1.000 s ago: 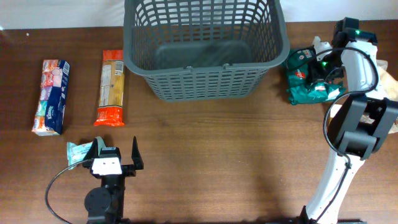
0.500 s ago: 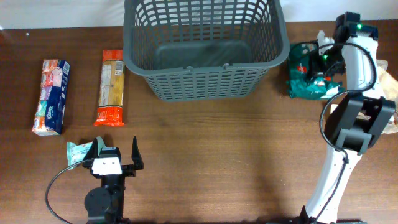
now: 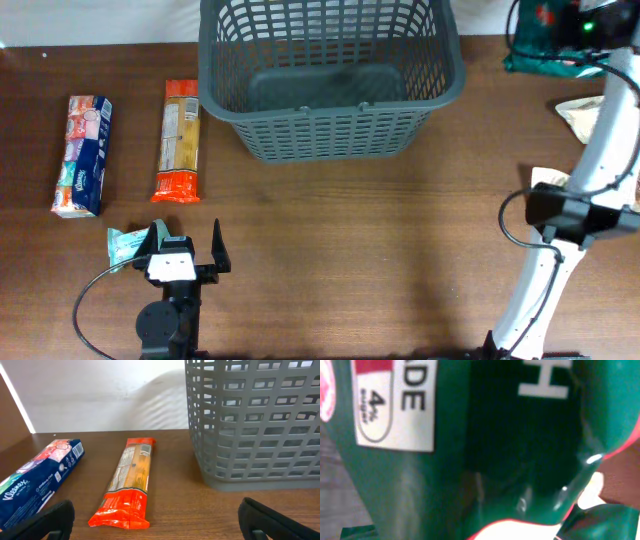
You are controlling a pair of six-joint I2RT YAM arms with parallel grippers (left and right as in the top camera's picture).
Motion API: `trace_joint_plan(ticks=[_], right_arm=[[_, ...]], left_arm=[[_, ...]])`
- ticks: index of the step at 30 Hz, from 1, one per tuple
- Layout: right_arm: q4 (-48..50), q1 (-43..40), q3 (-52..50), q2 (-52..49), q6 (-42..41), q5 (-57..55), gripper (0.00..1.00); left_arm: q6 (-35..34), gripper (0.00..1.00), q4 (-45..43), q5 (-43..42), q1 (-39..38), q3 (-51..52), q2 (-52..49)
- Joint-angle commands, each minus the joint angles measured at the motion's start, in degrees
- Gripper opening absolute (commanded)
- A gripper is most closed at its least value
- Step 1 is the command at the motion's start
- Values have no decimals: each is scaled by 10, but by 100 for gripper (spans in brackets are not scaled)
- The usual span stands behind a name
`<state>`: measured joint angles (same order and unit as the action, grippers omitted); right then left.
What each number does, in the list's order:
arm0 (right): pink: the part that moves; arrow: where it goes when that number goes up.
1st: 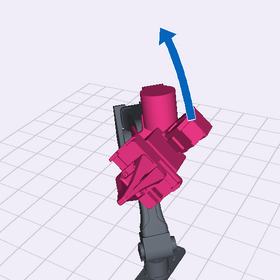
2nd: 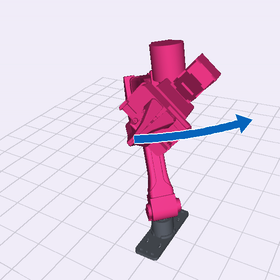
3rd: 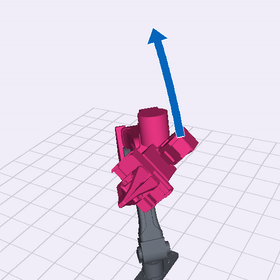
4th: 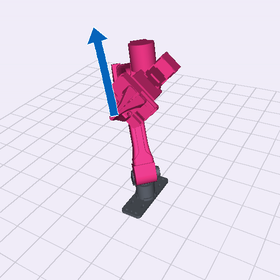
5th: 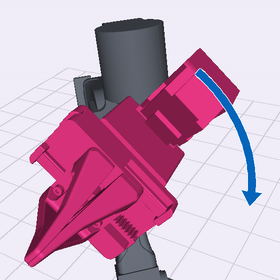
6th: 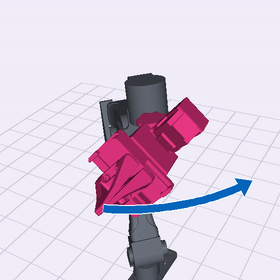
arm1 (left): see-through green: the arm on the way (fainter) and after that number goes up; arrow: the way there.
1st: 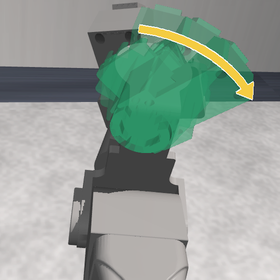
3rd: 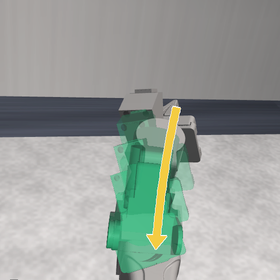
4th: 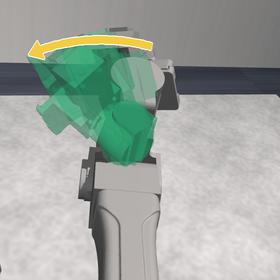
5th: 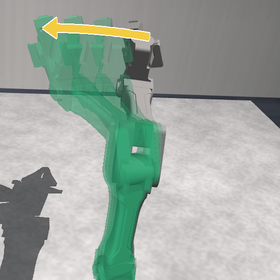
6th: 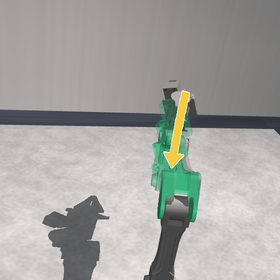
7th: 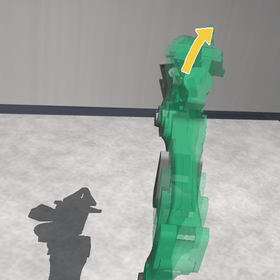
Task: Pack container
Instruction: 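Lift the pouch and carry it left over the grey basket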
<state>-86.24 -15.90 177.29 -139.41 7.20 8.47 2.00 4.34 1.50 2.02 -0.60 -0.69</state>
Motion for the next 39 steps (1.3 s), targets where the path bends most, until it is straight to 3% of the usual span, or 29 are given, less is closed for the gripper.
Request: trace_joint_plan(ticks=[1, 11, 22, 29, 34, 39], right_arm=[[13, 14, 27, 75, -18, 64, 4], [103, 114, 27, 150, -18, 122, 4], [140, 245, 9, 147, -17, 119, 4], [144, 284, -79, 130, -19, 106, 4], [188, 294, -176, 124, -63, 20, 4], [217, 294, -252, 123, -85, 17, 4]], left_arm=[[9, 99, 4, -6, 2, 1, 4], [9, 99, 4, -6, 2, 1, 4], [9, 99, 4, -6, 2, 1, 4], [9, 99, 4, -6, 2, 1, 4], [9, 99, 4, -6, 2, 1, 4], [9, 99, 4, -6, 2, 1, 4]])
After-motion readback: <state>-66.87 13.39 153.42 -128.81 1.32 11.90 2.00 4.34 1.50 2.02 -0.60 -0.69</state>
